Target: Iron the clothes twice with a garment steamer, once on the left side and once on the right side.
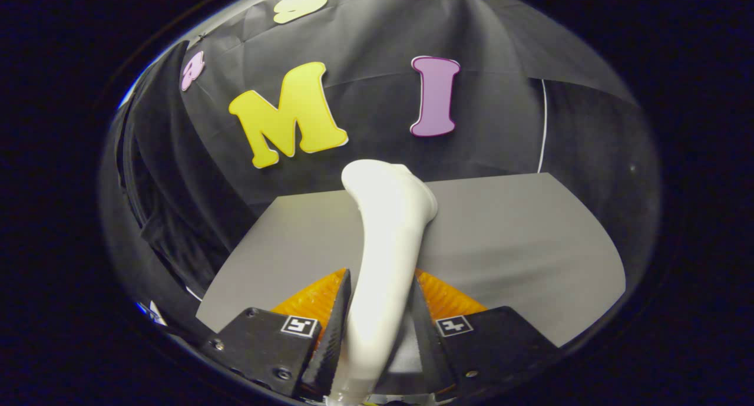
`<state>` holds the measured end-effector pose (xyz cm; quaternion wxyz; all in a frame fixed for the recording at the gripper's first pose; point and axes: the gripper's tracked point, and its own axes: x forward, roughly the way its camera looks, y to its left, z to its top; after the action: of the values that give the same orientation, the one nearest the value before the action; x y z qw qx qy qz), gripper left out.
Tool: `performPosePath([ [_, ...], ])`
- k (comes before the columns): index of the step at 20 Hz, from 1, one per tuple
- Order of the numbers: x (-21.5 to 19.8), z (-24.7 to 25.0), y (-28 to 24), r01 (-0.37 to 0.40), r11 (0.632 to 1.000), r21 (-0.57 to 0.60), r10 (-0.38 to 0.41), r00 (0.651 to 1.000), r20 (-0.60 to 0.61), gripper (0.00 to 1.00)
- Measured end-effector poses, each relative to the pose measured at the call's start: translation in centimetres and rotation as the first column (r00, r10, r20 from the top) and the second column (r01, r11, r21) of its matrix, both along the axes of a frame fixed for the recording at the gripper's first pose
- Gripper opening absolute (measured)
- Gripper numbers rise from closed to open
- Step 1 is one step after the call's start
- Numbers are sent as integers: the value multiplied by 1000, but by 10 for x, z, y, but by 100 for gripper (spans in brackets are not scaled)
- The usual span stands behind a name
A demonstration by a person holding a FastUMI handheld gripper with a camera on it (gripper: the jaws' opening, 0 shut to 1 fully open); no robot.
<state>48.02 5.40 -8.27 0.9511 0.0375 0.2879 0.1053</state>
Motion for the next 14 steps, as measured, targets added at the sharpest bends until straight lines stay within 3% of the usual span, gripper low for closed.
performPosePath([
  [7, -3, -1, -3, 32, 997, -66, -33, 999, -14, 55],
  [10, -5, 0, 2, 40, 998, -49, -41, 999, -23, 46],
  [14, -5, 11, 0, 66, 993, -102, -60, 996, 59, 41],
])
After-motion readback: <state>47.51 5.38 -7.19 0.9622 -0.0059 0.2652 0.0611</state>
